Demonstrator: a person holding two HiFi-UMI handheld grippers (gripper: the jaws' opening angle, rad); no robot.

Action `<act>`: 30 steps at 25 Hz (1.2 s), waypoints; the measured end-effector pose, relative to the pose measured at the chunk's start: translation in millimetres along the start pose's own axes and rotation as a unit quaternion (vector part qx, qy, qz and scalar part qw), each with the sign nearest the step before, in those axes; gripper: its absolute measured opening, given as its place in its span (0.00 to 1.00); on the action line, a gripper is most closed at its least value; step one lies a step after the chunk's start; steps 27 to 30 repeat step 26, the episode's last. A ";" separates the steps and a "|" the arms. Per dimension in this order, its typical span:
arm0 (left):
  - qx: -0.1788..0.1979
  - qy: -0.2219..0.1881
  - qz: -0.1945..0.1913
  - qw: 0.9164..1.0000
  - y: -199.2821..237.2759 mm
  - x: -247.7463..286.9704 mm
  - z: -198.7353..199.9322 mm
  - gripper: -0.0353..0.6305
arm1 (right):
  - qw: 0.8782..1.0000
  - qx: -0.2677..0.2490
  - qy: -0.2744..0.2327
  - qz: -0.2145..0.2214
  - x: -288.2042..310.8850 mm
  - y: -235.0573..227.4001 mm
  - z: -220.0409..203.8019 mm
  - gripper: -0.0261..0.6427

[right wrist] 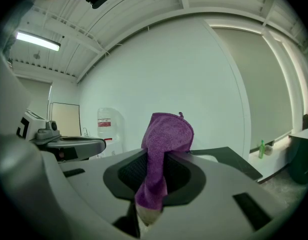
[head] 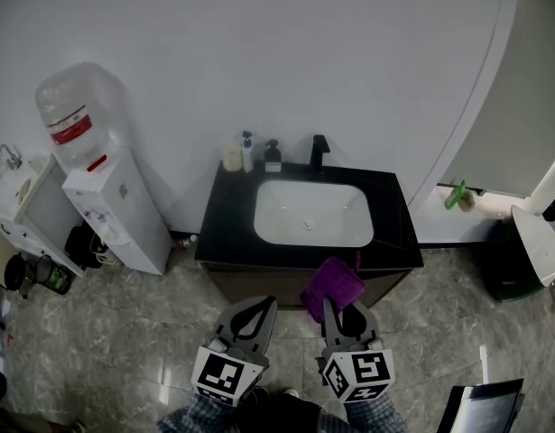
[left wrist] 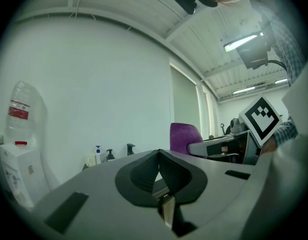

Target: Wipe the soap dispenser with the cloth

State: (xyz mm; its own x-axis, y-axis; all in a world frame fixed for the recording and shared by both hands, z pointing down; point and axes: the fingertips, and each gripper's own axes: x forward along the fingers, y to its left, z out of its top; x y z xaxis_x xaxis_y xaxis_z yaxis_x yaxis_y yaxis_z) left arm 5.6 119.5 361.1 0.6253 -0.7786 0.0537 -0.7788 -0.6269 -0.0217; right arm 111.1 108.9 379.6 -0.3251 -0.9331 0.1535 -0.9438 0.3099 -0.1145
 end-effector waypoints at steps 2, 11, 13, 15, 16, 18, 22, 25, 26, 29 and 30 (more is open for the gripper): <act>0.000 0.001 0.001 1.000 -0.3 0.1 -0.3 0.06 | 1.000 -0.002 0.001 0.002 0.5 0.6 -0.4 0.16; 0.000 -0.006 0.003 1.000 -5.2 -1.5 3.1 0.06 | 1.000 -0.003 0.003 0.002 -1.0 -2.1 0.1 0.16; 0.001 -0.005 0.003 1.000 -5.1 -2.1 3.4 0.06 | 1.000 -0.002 0.005 0.003 -0.5 -1.8 0.2 0.16; 0.002 -0.001 0.004 1.000 -4.2 -3.0 2.7 0.06 | 1.000 -0.002 0.005 0.004 0.3 -1.0 0.4 0.16; 0.002 0.002 0.005 1.000 -4.0 -3.4 1.7 0.06 | 1.000 -0.002 0.006 0.005 0.6 -0.9 0.1 0.16; 0.002 0.004 0.006 1.000 -4.1 -3.5 -0.1 0.06 | 1.000 -0.001 0.007 0.006 1.0 -1.3 -1.3 0.16; 0.001 -0.005 0.008 1.000 -4.8 -2.4 2.1 0.06 | 1.000 0.000 0.007 0.008 1.3 -1.9 -1.7 0.16; 0.001 -0.007 0.008 1.000 -4.8 -1.8 4.5 0.06 | 1.000 0.000 0.005 0.009 1.3 -1.7 0.5 0.16; 0.001 -0.008 0.008 1.000 -4.8 -1.7 5.1 0.06 | 1.000 0.001 0.005 0.009 1.2 -1.6 1.3 0.16; 0.001 -0.008 0.008 1.000 -4.8 -1.7 5.1 0.06 | 1.000 0.001 0.005 0.009 1.2 -1.6 1.3 0.16; 0.001 -0.008 0.008 1.000 -4.8 -1.7 5.1 0.06 | 1.000 0.001 0.005 0.009 1.2 -1.6 1.3 0.16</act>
